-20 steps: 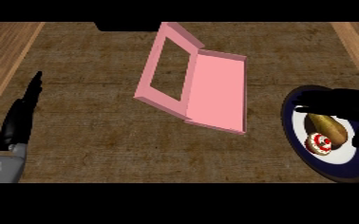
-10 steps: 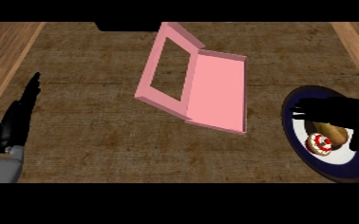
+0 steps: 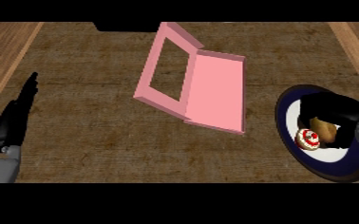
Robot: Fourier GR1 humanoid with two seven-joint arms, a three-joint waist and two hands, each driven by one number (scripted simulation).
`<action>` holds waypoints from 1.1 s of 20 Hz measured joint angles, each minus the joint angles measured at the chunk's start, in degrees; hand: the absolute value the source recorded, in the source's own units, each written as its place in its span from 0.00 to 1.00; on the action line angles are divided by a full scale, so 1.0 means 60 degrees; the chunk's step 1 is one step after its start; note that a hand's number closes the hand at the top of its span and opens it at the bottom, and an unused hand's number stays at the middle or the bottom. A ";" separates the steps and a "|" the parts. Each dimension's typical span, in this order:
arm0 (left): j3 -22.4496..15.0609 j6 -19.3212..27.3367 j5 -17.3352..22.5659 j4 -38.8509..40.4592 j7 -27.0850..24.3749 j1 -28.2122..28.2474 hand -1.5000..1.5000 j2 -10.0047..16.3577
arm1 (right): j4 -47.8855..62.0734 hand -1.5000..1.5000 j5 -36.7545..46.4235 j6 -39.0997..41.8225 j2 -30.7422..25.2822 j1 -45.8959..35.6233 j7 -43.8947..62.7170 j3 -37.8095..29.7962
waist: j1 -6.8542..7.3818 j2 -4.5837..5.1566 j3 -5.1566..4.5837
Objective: Pick the pear from the plate and place it in the cardboard box
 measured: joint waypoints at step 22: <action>-0.0009 -0.0059 -0.0385 -0.0041 0.0036 -0.0217 0.50 -0.0331 | 0.2487 1.00 -0.2568 0.0634 -0.0133 -0.3506 0.0339 -0.3506 | 0.0323 0.0124 0.0078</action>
